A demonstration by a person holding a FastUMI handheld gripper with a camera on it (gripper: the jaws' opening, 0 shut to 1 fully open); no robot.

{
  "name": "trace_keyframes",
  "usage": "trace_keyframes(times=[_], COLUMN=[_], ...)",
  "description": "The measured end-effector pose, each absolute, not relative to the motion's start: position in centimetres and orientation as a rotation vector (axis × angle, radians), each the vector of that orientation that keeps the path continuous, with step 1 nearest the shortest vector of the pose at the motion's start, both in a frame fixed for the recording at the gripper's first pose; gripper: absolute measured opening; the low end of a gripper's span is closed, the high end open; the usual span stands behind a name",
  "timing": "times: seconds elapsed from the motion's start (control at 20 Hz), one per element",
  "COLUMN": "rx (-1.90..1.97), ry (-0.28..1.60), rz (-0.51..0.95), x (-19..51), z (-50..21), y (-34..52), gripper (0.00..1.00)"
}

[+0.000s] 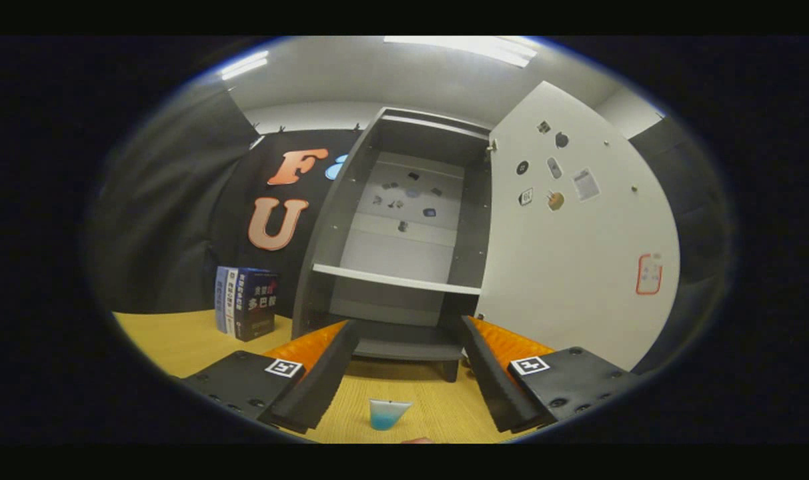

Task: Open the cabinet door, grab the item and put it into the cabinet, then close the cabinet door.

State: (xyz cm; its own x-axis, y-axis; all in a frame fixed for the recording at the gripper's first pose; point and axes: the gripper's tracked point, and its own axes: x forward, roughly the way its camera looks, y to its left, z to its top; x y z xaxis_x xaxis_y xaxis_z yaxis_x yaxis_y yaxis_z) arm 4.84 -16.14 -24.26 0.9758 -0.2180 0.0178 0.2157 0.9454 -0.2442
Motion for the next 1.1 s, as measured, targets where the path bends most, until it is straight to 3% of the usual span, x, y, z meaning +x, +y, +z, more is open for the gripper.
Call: trace_keyframes(times=[0.8,0.9,0.95,1.0,1.1], rx=[0.082,0.098,0.101,0.096,0.073], ry=[0.304,0.309,0.324,0.336,0.331], rz=[-0.183,-0.179,-0.178,-0.173,-0.175], x=[8.0,8.3,8.3,8.0,8.2], z=[-42.1,-42.1,-42.5,-42.7,-42.6], y=[-20.0,-19.7,-19.5,-19.4,-19.5], gripper=[0.98,0.88,0.73,0.65,0.60])
